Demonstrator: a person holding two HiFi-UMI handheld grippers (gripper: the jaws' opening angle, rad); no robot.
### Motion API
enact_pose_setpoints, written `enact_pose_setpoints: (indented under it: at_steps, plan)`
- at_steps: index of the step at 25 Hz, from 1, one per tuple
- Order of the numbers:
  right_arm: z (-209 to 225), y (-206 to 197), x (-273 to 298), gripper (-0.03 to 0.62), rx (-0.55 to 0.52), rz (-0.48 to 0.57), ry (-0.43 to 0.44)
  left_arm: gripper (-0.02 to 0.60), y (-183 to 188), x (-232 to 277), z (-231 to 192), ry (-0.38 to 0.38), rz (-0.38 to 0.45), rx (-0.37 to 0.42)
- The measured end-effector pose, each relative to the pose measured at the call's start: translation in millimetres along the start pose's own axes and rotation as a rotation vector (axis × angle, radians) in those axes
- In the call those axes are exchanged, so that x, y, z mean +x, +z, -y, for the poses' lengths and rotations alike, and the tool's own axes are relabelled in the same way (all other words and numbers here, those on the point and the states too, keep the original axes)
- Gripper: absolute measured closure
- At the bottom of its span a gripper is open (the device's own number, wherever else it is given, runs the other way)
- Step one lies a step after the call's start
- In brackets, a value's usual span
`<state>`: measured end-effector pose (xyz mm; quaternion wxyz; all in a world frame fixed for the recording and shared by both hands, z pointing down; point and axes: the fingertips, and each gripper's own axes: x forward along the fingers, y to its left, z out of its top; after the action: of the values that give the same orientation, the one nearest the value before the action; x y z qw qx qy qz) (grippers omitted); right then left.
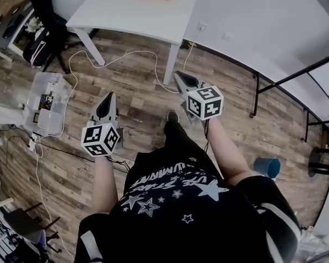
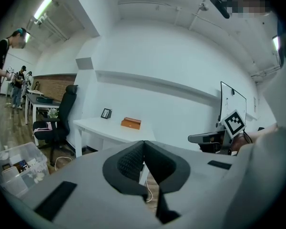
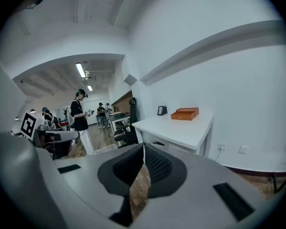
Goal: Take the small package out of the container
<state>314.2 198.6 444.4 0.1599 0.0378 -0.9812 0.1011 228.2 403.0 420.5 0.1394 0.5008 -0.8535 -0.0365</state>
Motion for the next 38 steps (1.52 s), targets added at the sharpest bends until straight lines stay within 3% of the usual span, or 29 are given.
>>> enact_pose_setpoints:
  at_steps: [5,9,15,27,38]
  plan:
    - [11,-1,9,0.543,0.035,0.014,-0.016,0.565,0,13,-8,0.008,-0.02,0.023]
    - [27,-6,23,0.543,0.065,-0.004,-0.027,0.565,4,27,-17,-0.011,0.0,-0.009]
    - [61,7,89,0.543,0.086,-0.026,-0.007,0.565,17,71,-43,0.011,0.013,-0.01]
    - [145,103,241,0.543,0.073,-0.003,0.051,0.565,82,224,-114,0.101,-0.015,0.01]
    - [235,143,310,0.542,0.058,-0.01,0.051,0.565,109,356,-116,0.078,-0.041,0.072]
